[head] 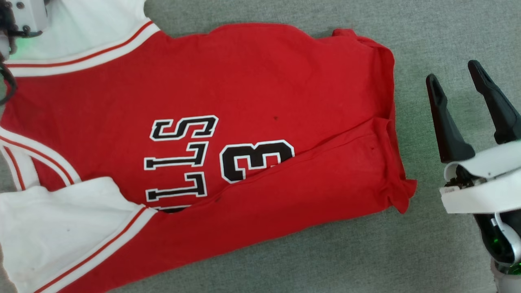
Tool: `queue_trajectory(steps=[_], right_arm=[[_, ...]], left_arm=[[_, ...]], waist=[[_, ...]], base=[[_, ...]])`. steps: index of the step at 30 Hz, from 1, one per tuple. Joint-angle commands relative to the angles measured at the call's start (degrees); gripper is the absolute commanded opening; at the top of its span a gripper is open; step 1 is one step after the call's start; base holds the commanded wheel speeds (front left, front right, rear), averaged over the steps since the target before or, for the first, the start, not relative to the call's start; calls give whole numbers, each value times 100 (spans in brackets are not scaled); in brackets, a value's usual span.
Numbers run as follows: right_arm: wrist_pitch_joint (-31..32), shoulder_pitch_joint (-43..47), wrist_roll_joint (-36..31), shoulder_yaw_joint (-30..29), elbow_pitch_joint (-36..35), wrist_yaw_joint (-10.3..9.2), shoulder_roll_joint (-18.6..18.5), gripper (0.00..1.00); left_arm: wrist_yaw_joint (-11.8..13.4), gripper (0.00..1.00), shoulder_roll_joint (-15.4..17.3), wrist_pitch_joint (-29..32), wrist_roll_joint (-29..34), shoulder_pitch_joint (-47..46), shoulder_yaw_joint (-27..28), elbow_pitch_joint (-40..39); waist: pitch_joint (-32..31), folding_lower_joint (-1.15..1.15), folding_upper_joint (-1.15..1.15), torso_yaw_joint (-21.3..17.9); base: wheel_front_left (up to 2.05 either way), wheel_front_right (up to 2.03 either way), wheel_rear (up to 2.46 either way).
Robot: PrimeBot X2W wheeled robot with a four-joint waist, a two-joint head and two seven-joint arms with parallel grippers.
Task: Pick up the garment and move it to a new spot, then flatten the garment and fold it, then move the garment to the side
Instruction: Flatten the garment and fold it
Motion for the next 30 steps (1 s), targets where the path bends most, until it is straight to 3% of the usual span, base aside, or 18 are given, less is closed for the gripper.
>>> queue_trajectory(steps=[1,9,16,28,30], right_arm=[[205,-103,154,65,-46,-7,-83,100],[2351,-825,799,267,-210,-6,-418,100],[4320,-2022,1062,588,455,-5,-507,100],[5927,-3604,1565,1392,2364,-6,-439,100],[6062,-3717,1647,1558,2573,-6,-502,0]], left_arm=[[-43,0,-107,221,-54,328,-135,147],[-141,0,-225,470,-114,262,-179,364],[-241,0,-417,331,-111,119,-155,458],[-367,0,-645,113,-90,1,-156,739],[-392,0,-676,85,-100,-11,-156,776]], waist=[[-4,0,0,15],[-67,0,0,161],[-31,0,0,372],[79,0,0,577],[91,0,0,606]], base=[[0,0,0],[0,0,0],[0,0,0],[0,0,0],[0,0,0]])
